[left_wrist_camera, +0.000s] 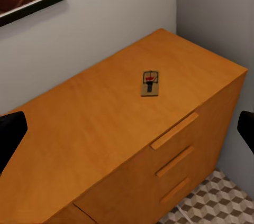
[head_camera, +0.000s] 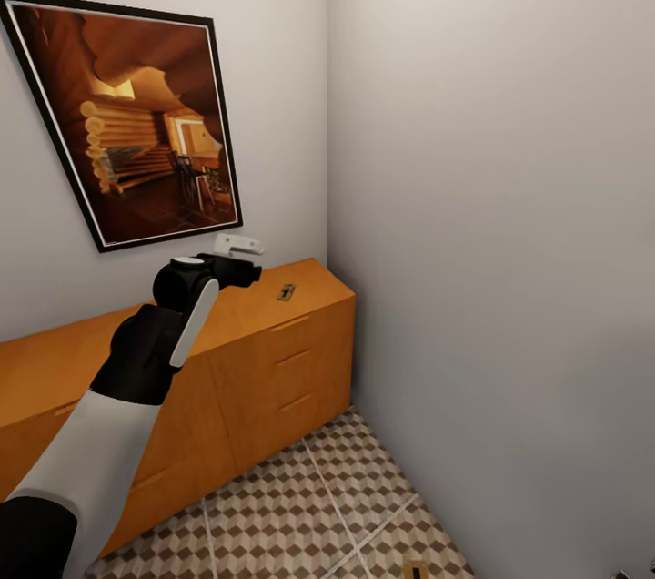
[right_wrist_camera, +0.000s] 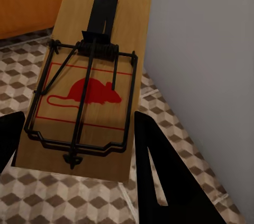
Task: Take the four mousetraps from the cabinet in the bathroom and place them on the bathroom floor. Make sure all four end up on the same floor surface, and ensure that at least two of them are either under or directly next to the same bathroom sink.
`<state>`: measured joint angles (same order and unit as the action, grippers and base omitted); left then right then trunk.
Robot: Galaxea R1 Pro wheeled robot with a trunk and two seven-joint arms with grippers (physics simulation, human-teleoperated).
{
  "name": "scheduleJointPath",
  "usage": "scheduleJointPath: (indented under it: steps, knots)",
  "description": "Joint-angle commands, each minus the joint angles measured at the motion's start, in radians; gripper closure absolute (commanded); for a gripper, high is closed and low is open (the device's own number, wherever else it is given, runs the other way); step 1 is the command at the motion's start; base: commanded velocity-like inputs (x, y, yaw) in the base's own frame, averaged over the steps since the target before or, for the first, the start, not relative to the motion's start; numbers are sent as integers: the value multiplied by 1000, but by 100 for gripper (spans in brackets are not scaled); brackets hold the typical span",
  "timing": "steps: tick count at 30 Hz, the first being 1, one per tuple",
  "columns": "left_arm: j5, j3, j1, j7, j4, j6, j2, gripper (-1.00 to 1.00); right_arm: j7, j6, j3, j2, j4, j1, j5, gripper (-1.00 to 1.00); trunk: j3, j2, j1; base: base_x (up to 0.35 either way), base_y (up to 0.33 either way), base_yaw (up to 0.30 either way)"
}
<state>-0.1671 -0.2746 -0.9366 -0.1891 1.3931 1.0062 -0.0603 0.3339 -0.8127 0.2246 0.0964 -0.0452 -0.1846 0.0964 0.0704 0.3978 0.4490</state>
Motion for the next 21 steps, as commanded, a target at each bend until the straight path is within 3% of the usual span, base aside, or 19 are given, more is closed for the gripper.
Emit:
scheduleJointPath:
  steps: [1, 21]
  knots:
    - [-11, -3, -1, -10, -3, 3, -1, -100, 5, -2, 1, 0, 1, -1, 6, 100, 2, 2, 1, 214, 0, 0]
    - [-11, -9, 10, -9, -58, 3, -1, -100, 5, -1, 1, 0, 1, -1, 6, 100, 2, 2, 1, 186, 0, 0]
